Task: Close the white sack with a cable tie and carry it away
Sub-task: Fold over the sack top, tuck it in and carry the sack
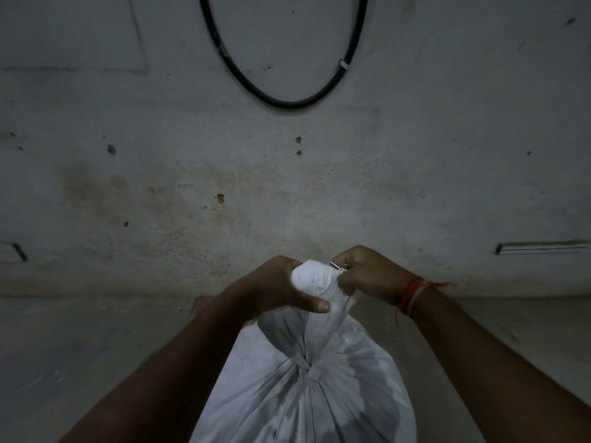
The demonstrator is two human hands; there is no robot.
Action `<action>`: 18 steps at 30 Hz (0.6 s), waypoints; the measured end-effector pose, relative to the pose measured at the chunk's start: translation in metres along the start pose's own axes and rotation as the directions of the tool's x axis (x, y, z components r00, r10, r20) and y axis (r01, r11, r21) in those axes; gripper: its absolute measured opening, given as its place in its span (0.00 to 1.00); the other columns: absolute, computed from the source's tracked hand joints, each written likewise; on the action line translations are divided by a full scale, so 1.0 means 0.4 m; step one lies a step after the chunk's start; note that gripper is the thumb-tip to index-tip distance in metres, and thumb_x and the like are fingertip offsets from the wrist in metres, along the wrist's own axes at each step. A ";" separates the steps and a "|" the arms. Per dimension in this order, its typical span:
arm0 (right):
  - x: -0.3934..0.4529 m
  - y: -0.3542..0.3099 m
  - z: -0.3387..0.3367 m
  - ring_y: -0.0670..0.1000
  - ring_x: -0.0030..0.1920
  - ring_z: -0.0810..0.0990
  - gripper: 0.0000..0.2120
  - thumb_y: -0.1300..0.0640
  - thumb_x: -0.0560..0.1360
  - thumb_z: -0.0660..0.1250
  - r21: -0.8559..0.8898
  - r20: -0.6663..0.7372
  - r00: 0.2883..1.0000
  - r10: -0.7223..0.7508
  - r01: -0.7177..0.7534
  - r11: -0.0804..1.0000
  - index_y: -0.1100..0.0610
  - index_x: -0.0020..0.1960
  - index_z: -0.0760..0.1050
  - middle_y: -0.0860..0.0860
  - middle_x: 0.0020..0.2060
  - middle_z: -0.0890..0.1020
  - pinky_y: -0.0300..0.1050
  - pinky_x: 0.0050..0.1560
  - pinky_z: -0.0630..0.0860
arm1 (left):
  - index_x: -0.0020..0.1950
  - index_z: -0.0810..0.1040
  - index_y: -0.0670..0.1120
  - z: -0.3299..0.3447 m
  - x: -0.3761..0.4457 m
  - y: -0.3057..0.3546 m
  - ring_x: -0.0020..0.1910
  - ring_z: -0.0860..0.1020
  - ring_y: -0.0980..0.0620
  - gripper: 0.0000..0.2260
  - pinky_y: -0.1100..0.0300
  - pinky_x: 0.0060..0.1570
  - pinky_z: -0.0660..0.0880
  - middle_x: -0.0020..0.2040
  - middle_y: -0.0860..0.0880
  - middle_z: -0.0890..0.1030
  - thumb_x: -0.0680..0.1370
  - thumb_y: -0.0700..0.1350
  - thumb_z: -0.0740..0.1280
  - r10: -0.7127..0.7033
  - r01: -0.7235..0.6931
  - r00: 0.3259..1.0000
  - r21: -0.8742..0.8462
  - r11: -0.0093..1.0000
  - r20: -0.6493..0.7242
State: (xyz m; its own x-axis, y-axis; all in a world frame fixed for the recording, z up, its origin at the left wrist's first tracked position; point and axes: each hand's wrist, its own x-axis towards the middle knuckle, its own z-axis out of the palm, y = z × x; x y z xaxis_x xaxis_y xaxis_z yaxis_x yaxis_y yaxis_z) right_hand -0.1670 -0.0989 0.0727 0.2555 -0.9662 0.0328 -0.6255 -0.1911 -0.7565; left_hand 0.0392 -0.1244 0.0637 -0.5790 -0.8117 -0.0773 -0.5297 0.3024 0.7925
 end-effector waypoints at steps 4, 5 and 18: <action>0.012 -0.005 -0.023 0.56 0.37 0.72 0.11 0.57 0.71 0.61 0.466 0.089 0.980 0.181 -0.201 0.861 0.65 0.43 0.75 0.60 0.37 0.78 0.47 0.38 0.68 | 0.55 0.84 0.49 -0.008 -0.002 -0.009 0.52 0.84 0.54 0.22 0.50 0.58 0.80 0.51 0.52 0.87 0.64 0.52 0.82 0.010 -0.009 0.999 -0.037 0.999 0.033; 0.015 -0.005 -0.032 0.53 0.36 0.73 0.14 0.53 0.75 0.60 0.450 0.071 0.971 0.228 -0.235 0.861 0.64 0.44 0.75 0.58 0.37 0.79 0.45 0.36 0.68 | 0.55 0.84 0.49 -0.008 -0.001 -0.010 0.51 0.84 0.54 0.21 0.50 0.59 0.80 0.51 0.52 0.87 0.65 0.51 0.82 0.028 -0.027 0.999 -0.037 0.999 0.041; 0.055 -0.070 -0.043 0.56 0.43 0.77 0.11 0.59 0.77 0.63 0.100 0.169 0.963 0.210 -0.229 0.968 0.64 0.47 0.81 0.57 0.42 0.81 0.49 0.46 0.75 | 0.65 0.77 0.52 0.028 0.010 -0.024 0.56 0.80 0.56 0.30 0.56 0.60 0.77 0.60 0.54 0.82 0.66 0.56 0.80 0.292 -0.226 0.927 0.271 0.936 -0.236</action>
State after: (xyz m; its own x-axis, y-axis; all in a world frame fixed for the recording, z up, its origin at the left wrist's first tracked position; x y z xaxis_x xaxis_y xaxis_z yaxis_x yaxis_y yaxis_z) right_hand -0.1566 -0.1180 0.1058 0.2389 -0.9415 -0.2379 -0.5903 0.0537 -0.8054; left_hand 0.0350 -0.1248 0.0489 -0.5448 -0.7821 0.3025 -0.5329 0.6014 0.5953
